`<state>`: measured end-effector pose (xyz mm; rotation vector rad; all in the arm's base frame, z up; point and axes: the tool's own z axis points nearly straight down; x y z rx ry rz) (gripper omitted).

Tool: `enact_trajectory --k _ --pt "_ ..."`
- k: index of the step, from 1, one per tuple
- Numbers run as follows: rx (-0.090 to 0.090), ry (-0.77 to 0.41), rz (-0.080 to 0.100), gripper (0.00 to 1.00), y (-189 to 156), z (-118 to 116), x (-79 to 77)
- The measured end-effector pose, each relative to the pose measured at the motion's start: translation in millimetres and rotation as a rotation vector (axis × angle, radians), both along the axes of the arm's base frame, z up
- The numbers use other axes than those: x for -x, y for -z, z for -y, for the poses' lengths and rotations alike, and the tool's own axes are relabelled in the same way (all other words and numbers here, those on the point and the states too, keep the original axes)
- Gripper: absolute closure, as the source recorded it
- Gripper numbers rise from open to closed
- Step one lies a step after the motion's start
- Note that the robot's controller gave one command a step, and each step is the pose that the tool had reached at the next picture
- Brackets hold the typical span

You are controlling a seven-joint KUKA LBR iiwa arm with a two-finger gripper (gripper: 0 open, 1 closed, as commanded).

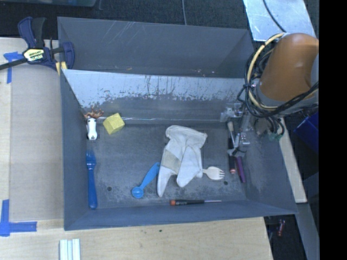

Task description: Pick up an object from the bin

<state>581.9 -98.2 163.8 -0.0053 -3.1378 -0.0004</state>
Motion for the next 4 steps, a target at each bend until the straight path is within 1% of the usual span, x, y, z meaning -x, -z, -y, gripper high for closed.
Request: enact_trajectory --k 1,2,3,4 --pt "0.001 -0.004 0.008 0.0 -4 0 -2.0" --pt "0.0 -0.467 0.007 0.0 95 -25 -22.9" --pt "0.002 -0.544 0.013 0.0 31 -52 -29.5" --pt "-0.002 -0.824 0.001 0.0 65 -69 -10.5"
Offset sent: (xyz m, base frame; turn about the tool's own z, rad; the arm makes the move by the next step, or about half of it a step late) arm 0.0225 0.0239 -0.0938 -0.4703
